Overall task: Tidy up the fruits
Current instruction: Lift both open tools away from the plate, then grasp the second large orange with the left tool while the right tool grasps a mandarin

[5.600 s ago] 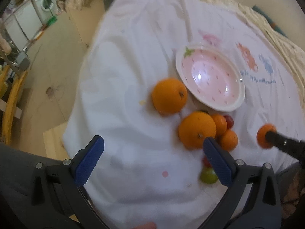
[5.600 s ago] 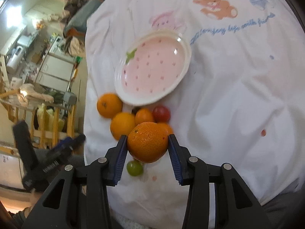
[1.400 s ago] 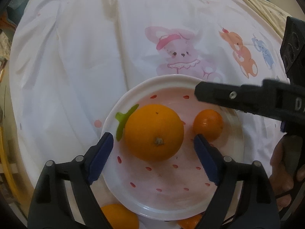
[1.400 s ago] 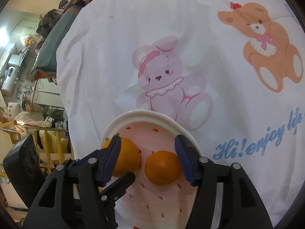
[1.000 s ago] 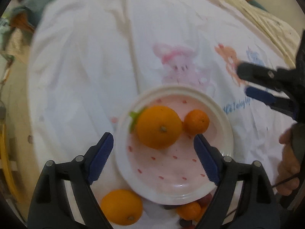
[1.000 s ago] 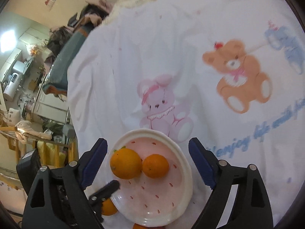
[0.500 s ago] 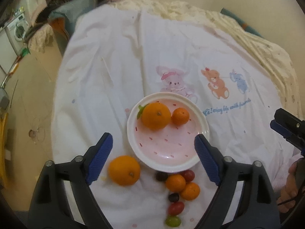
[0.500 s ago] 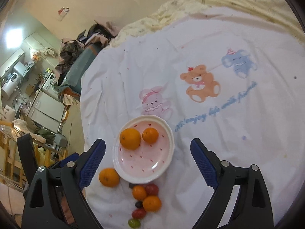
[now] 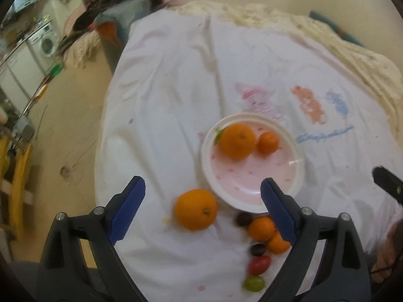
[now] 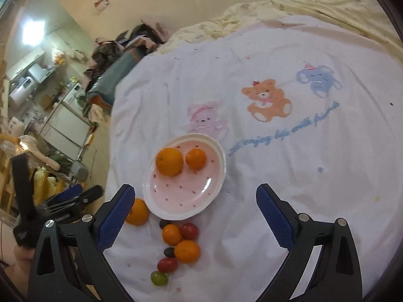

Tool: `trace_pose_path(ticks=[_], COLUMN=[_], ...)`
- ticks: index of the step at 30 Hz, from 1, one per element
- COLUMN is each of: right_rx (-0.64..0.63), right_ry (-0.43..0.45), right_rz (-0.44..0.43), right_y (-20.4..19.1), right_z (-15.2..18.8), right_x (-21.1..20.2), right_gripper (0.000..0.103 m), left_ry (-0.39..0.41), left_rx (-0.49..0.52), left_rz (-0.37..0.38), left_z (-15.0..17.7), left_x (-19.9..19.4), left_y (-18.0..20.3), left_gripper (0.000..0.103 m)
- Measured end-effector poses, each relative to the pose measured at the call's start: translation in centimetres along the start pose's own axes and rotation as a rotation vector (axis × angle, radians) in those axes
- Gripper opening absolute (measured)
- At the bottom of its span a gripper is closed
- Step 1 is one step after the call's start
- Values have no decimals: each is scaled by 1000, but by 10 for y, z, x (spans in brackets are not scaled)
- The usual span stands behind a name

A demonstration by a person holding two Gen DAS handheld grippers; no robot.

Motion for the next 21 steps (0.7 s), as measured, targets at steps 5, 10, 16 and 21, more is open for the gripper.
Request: trace_pose_path(ticks=[5,10,16,21], right_rx=[10,29,48,57], right_ry=[-27,-110,-139,-139], right_rz=[-33,-4,5,4], right_y=[-7,-4,-1,0], right_z=[3,18,21,21], right_x=[10,34,42,41], right_gripper=[99,99,99,99], left_ry=[-87,-222,-315,-345], left_rx=[-76,-182,-131,-87], left_rz=[-28,-30,-39,-60], left_z=[14,40,52,57], left_x=[28,63,84,93], left_y=[-18,-38,-31,-25], left_gripper=[91,91,91,91])
Point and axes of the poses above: each gripper's, at about its wrist camera, not at the fingertips, and x roughly the way its jaws point, y to its right, z to its underside, the point moved 6 cm from there along x, roughly the way its jaws point, and after that the axes turned 11 degrees about z, right-handed, at the moved point
